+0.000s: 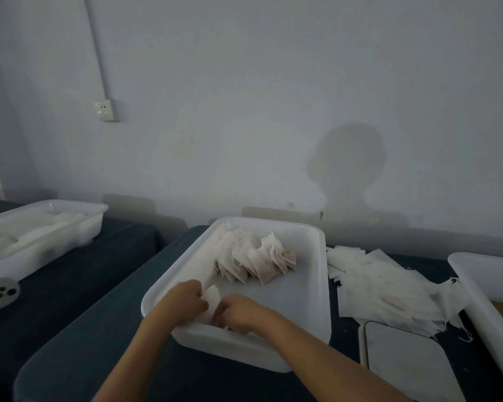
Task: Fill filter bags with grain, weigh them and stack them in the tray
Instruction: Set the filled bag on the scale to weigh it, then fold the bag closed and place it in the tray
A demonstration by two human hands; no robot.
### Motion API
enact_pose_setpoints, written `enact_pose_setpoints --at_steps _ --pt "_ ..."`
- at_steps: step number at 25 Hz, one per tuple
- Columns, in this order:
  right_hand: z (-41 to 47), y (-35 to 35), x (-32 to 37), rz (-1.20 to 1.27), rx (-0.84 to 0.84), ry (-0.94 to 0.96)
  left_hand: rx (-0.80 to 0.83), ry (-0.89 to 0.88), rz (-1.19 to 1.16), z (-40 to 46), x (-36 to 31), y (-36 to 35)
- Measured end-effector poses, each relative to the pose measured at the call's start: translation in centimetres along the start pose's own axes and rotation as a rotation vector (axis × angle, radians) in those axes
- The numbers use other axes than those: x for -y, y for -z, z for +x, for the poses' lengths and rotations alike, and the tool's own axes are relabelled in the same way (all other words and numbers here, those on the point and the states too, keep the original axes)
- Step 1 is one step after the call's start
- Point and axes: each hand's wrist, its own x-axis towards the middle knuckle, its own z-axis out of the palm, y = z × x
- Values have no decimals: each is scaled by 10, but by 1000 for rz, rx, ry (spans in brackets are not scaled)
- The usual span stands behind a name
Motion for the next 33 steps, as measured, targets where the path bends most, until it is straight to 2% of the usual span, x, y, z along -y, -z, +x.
enact_pose_setpoints --at_steps 4,6,8,10,13,16,19,22,24,27,33 --pt "9 -8 2 -74 38 38 75 40 236 0 9 1" --pt "7 -5 -1 -52 87 41 120 70 276 2 9 0" --pt "-1 1 -6 -32 139 79 45 79 277 2 6 0" --pt "-15 17 -17 -4 90 181 -139 70 297 2 -7 0" --pt "-43 64 -48 126 -175 288 -408 -52 131 -7 -45 -1" --pt "-73 123 -102 313 -561 236 -464 -208 -92 -17 -96 -10" --pt "-91 164 -173 333 -905 26 -444 -360 -213 -21 -144 -32" --pt "-97 181 -238 133 -1048 -269 -380 -481 -249 -17 -179 -56" --pt "-96 186 -268 -4 -960 -409 -358 -509 -245 -11 -192 -64" --pt "-84 188 -290 -139 -708 -549 -390 -509 -221 -6 -197 -67" --pt "-70 186 -296 -155 -572 -520 -409 -518 -228 -7 -194 -71"
